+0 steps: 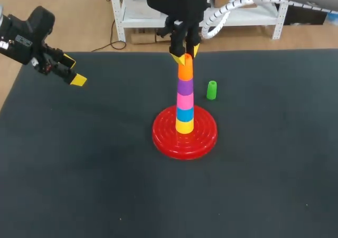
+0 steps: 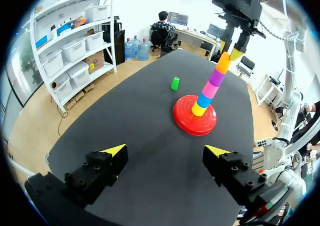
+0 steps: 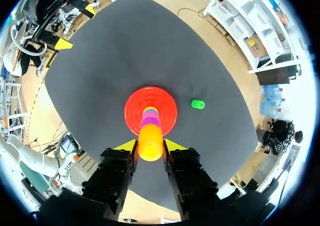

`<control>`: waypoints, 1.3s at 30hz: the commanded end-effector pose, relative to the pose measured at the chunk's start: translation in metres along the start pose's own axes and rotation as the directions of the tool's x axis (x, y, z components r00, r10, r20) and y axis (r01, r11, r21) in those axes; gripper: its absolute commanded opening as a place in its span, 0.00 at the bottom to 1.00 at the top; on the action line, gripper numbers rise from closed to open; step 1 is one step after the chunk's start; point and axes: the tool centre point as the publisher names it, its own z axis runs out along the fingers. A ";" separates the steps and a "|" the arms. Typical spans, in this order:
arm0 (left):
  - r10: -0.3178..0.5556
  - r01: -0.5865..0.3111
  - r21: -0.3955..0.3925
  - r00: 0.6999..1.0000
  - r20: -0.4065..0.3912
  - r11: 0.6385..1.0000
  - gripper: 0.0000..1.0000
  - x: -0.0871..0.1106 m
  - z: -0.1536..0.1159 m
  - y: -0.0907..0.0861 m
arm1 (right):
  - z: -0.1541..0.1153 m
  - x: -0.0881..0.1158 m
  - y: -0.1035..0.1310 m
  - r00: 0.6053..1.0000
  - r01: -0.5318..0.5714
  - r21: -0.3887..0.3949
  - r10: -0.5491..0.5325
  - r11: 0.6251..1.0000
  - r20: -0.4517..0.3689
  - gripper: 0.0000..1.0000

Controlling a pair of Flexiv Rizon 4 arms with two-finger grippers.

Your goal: Pick up and stack the cylinders on the red base in this order: pink,purple,orange,green

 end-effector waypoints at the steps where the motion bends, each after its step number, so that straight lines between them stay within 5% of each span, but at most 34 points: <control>1: 0.002 -0.002 0.000 1.000 0.003 1.000 1.00 0.001 0.000 0.000 | 0.004 0.004 -0.002 1.000 -0.003 -0.007 0.003 1.000 0.012 0.00; 9: 0.002 -0.002 0.000 1.000 0.003 1.000 1.00 0.001 0.000 0.000 | 0.021 0.003 0.004 1.000 0.015 -0.048 -0.015 0.999 0.006 0.00; 10: 0.002 -0.002 0.000 1.000 0.003 1.000 1.00 0.001 0.000 0.000 | 0.017 0.003 0.005 1.000 0.016 -0.059 -0.015 0.998 0.027 0.34; 11: 0.002 -0.002 0.000 1.000 0.003 1.000 1.00 0.001 0.000 0.000 | 0.012 0.003 0.005 0.999 0.019 -0.063 -0.016 0.998 0.045 1.00; 15: 0.002 -0.002 0.000 1.000 0.003 1.000 1.00 0.001 0.000 0.000 | -0.010 0.003 -0.006 0.992 -0.005 -0.079 0.015 0.997 0.124 1.00; 21: 0.002 -0.002 0.000 1.000 0.003 1.000 1.00 0.001 0.000 0.000 | -0.013 -0.004 -0.057 0.977 -0.145 -0.087 0.157 0.986 0.147 1.00; 30: 0.002 -0.002 0.000 1.000 0.003 1.000 1.00 0.001 0.000 0.000 | 0.064 -0.016 -0.128 0.932 -0.356 -0.099 0.360 0.929 0.027 1.00; 39: 0.002 -0.002 0.000 1.000 0.003 1.000 1.00 0.001 0.000 0.000 | 0.121 -0.020 -0.141 0.931 -0.364 -0.071 0.363 0.929 -0.031 1.00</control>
